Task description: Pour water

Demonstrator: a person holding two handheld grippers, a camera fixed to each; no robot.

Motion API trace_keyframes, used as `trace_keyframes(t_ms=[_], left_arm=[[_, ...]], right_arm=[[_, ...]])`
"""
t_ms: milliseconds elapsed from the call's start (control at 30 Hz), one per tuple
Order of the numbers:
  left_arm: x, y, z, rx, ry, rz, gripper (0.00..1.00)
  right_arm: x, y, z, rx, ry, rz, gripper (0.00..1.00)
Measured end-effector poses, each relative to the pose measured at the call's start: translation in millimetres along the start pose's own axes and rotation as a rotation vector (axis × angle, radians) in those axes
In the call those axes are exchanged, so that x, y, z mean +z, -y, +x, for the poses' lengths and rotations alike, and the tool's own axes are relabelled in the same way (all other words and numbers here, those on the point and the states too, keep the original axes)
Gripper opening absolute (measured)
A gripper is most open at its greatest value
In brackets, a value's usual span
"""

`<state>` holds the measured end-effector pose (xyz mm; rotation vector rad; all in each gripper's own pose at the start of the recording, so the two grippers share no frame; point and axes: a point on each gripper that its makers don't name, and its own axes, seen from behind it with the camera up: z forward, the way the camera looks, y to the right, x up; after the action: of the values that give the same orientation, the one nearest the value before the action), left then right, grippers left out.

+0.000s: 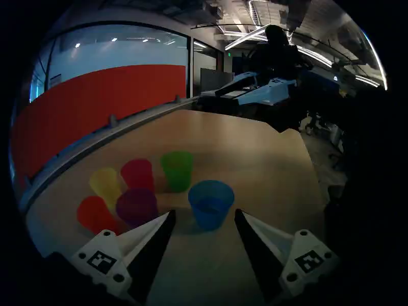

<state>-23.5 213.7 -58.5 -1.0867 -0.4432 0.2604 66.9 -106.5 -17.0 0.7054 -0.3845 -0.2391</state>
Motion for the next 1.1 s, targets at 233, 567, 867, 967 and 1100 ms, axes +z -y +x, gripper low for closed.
trace_keyframes(t_ms=[233,567,867,967,1100], left_arm=[[19.9,-1.8,-11.7,0.014,0.046,-0.022,0.85],[49.5,-2.2,-25.9,0.048,0.106,-0.041,0.85],[71.2,-7.7,-30.1,0.058,0.133,-0.067,0.85],[76.9,-8.4,-30.5,0.062,0.142,-0.072,0.85],[84.1,-9.8,-30.2,0.063,0.151,-0.080,0.85]], right_arm=[[4.7,-3.3,-2.3,0.004,0.005,0.004,1.00],[10.3,-8.0,-6.1,0.008,0.011,0.006,1.00],[12.6,-11.9,-8.8,0.008,0.017,0.005,1.00],[13.5,-12.6,-9.2,0.008,0.018,0.006,1.00],[14.5,-13.1,-10.1,0.008,0.022,0.008,1.00]])
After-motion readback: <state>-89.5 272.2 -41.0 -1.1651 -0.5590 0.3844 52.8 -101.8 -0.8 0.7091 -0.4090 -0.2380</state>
